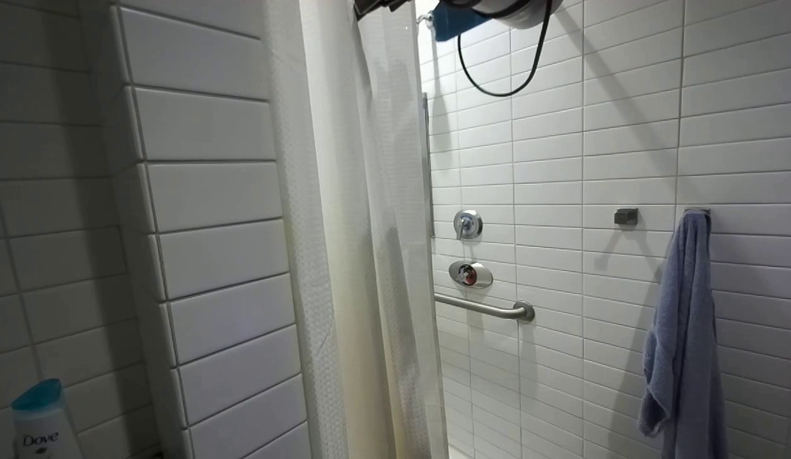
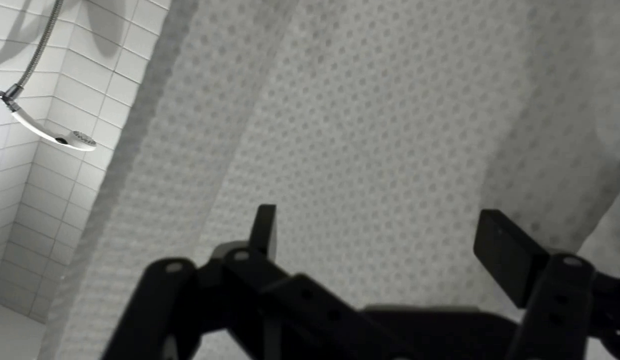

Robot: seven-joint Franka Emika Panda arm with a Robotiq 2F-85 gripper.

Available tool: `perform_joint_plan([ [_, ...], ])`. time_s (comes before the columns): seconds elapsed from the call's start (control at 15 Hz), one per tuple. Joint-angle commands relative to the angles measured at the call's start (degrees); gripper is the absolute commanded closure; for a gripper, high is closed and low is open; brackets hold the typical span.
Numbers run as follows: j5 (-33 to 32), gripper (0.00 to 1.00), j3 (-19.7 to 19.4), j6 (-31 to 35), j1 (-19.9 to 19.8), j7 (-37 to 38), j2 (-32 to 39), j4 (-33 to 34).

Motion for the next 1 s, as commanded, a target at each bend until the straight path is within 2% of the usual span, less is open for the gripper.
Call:
perform_joint_plan([
  [0.0, 0.00, 0.00, 0.28, 0.90, -0.69, -0.06, 0.04, -0.12],
  [0.2, 0.00, 0.00, 1.02, 1.97, -1.99, -0.07, 0.18, -0.30],
  [0.93, 0.00, 0.00, 1.24, 2.08, -2.16, -0.08, 0.21, -0.32],
])
